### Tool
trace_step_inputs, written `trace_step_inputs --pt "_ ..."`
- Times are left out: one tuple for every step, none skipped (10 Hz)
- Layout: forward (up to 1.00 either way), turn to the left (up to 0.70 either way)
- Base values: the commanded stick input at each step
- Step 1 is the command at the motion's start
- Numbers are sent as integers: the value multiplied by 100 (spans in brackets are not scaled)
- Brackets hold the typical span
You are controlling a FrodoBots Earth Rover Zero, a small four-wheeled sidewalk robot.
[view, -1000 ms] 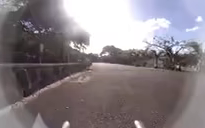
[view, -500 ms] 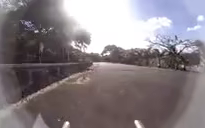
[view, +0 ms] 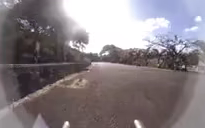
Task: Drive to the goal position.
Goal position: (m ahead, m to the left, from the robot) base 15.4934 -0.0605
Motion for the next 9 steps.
trace_step_inputs --pt "70 0" --pt "70 0" --pt "70 0" --pt "70 0" --pt "70 0" --pt "70 0" --pt "70 0" --pt "70 0" --pt "70 0"
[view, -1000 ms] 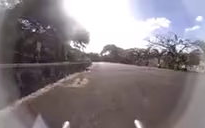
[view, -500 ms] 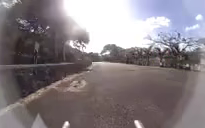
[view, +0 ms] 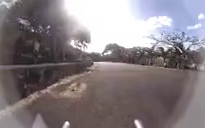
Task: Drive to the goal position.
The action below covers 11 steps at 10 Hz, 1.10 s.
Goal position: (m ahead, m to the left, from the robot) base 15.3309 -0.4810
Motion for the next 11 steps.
trace_step_inputs --pt "70 0" --pt "70 0" --pt "70 0" --pt "70 0" --pt "70 0" --pt "70 0" --pt "70 0" --pt "70 0" --pt "70 0" --pt "70 0" --pt "70 0"
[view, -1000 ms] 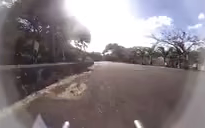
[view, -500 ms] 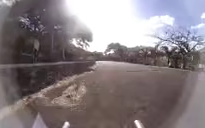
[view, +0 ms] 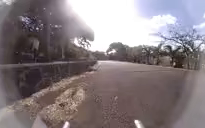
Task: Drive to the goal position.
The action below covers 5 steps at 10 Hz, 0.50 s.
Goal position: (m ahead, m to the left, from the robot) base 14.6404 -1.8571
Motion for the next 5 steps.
trace_step_inputs --pt "70 0" --pt "70 0" --pt "70 0" --pt "70 -2" --pt "70 -8"
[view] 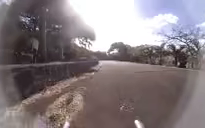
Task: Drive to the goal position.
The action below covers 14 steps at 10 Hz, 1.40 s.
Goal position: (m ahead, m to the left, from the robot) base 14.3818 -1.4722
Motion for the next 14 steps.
trace_step_inputs --pt "70 -15" --pt "70 -34" --pt "70 -34" --pt "70 -35" --pt "70 -34" --pt "70 -33" --pt "70 -30" --pt "70 -27" --pt "70 -11" --pt "70 -9" --pt "70 -6" --pt "70 -2" --pt "70 -1" --pt "70 0"
